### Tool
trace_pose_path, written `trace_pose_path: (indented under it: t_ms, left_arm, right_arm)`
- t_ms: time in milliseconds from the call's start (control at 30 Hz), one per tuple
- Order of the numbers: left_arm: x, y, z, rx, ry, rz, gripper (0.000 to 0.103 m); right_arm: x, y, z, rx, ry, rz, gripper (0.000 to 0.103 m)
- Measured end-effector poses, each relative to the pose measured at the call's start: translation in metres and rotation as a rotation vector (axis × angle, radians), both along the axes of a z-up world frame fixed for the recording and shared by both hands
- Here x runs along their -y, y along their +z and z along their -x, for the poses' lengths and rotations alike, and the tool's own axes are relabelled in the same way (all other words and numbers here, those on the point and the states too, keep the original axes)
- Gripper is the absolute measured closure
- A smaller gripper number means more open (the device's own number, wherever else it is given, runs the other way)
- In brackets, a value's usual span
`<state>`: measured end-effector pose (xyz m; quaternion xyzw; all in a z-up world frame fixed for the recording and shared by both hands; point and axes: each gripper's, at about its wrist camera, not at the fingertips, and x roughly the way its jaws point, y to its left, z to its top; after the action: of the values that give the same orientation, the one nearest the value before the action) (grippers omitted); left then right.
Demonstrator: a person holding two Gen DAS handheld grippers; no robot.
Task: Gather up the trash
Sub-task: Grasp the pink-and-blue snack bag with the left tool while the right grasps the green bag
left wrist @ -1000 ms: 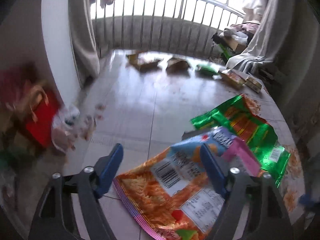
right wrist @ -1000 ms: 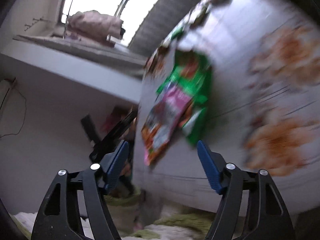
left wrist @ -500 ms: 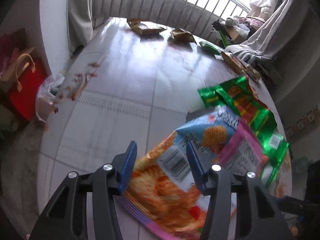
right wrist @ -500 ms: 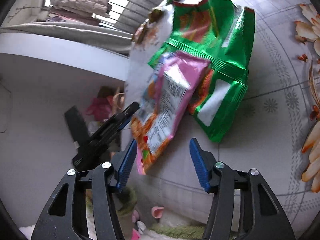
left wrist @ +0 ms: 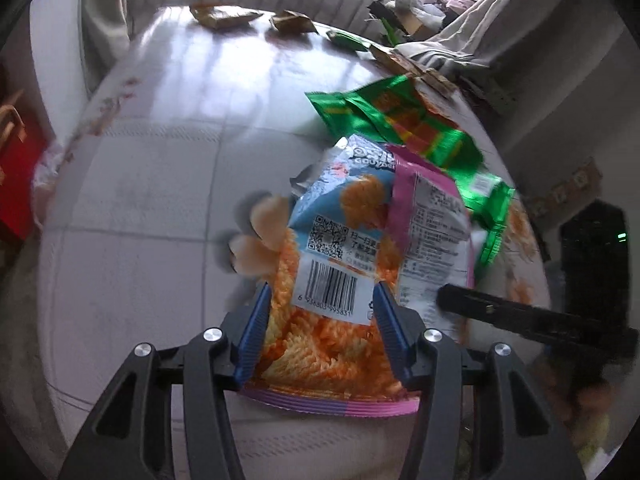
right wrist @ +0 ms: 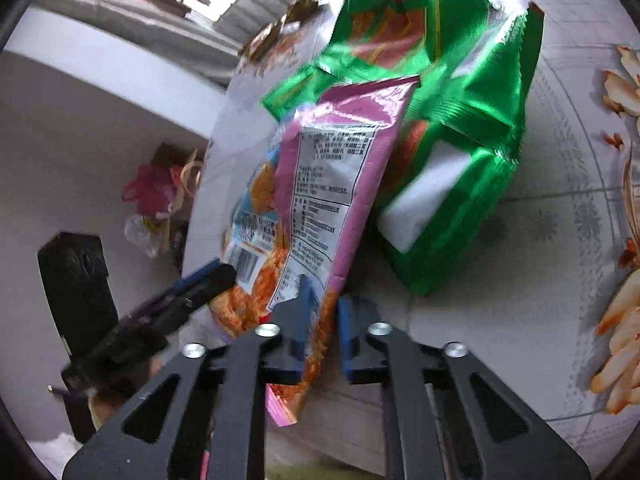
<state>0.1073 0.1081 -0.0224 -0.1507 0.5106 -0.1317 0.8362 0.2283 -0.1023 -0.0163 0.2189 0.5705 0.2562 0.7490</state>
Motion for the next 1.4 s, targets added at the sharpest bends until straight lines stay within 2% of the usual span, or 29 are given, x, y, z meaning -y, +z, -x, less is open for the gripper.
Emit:
trace_pose_path:
  t_ms: [167,233,333,400,433,500,567,800,900,1000,1133,1200,1267,1400]
  left_arm:
    - [0.002,0.000,0.000,-0.005,-0.001,0.010,0.051]
    - [0.002,0.000,-0.002,-0.014,0.004,0.042,0.046]
    - [0.004,0.000,-0.005,-0.021,0.007,0.064,0.038]
    - [0.007,0.001,-0.010,-0.031,0.002,0.063,0.037]
    - [0.007,0.001,-0.011,-0.037,-0.003,0.077,0.037]
    - [0.007,-0.001,-0.014,-0.068,-0.015,0.166,0.036]
    - [0.005,-0.002,-0.016,-0.083,-0.001,0.207,0.035]
    - [0.007,-0.002,-0.018,-0.074,-0.066,0.246,0.031]
    - [0.003,-0.002,-0.021,-0.066,-0.074,0.345,0.031]
    - [-0.001,0.002,-0.018,0.008,-0.107,0.471,0.031]
    - [-0.004,0.008,-0.021,0.058,-0.161,0.595,0.030]
    - [-0.005,0.008,-0.024,0.058,-0.172,0.617,0.030]
    - [-0.006,0.005,-0.029,0.040,-0.166,0.594,0.030]
    - [-0.007,-0.003,-0.034,0.004,-0.166,0.609,0.030]
  right_arm:
    - [0.010,0.003,0.009,0.008,0.043,0.016,0.099]
    - [0.012,0.001,0.008,-0.001,0.044,0.004,0.100]
    - [0.025,-0.004,0.009,-0.052,0.024,-0.068,0.100]
    - [0.033,-0.010,0.008,-0.088,0.010,-0.124,0.101]
    - [0.036,-0.014,0.007,-0.109,0.004,-0.154,0.102]
    - [0.040,-0.019,0.005,-0.143,-0.003,-0.196,0.102]
    - [0.044,-0.023,0.005,-0.169,-0.006,-0.226,0.102]
    - [0.055,-0.038,0.010,-0.229,0.003,-0.337,0.103]
    - [0.059,-0.044,0.011,-0.249,0.005,-0.388,0.103]
    - [0.062,-0.043,0.011,-0.240,0.024,-0.374,0.103]
    - [0.063,-0.043,0.010,-0.223,0.065,-0.427,0.103]
    - [0.065,-0.044,0.012,-0.207,0.081,-0.490,0.102]
    - [0.067,-0.041,0.016,-0.183,0.095,-0.563,0.102]
    - [0.078,-0.024,0.025,-0.111,0.129,-0.646,0.102]
